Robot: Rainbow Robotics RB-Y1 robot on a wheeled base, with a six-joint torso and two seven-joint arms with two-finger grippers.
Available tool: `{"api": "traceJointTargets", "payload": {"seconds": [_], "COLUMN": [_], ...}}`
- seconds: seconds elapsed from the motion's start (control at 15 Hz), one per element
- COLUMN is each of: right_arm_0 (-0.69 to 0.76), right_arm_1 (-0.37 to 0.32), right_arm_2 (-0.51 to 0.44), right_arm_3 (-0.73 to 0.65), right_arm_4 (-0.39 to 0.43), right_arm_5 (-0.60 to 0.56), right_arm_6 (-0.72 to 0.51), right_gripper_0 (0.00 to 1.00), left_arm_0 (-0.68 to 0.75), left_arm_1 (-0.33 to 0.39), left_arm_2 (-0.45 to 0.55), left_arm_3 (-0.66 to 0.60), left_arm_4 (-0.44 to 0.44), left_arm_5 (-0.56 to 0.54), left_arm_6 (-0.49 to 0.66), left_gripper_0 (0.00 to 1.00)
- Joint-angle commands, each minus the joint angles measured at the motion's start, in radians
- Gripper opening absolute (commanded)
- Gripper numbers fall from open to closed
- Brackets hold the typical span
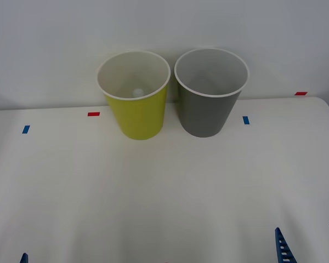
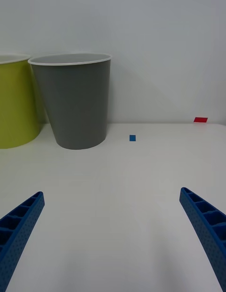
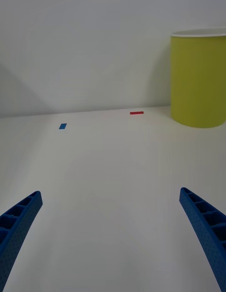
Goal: Put cans in the gray bin and PET bottles in the light green bin.
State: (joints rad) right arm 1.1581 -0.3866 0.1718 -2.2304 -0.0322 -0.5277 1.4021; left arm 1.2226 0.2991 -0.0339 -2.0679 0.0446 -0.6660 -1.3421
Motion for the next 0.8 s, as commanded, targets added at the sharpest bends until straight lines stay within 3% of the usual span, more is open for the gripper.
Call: {"api": "traceJointTargets", "payload": {"seconds": [0.07, 0.8], "right_arm_0": [0.000, 0.000], "right_arm_1": [0.000, 0.000], "right_arm_2": [0.000, 0.000], "right_arm_3": [0.000, 0.000], "right_arm_4": [0.000, 0.000], "right_arm_5": [0.000, 0.000], "right_arm_6": [0.000, 0.000], "right_gripper_0": [1.00, 1.00], "left_arm_0": [0.000, 0.000], "left_arm_1": [0.000, 0.000], "left_arm_2": [0.000, 0.000], "left_arm_3": [0.000, 0.000], "left_arm_4": [0.000, 0.000], "left_arm_5": [0.000, 0.000], "left_arm_6": [0.000, 0.000], "left_gripper_0": [1.00, 1.00]}}
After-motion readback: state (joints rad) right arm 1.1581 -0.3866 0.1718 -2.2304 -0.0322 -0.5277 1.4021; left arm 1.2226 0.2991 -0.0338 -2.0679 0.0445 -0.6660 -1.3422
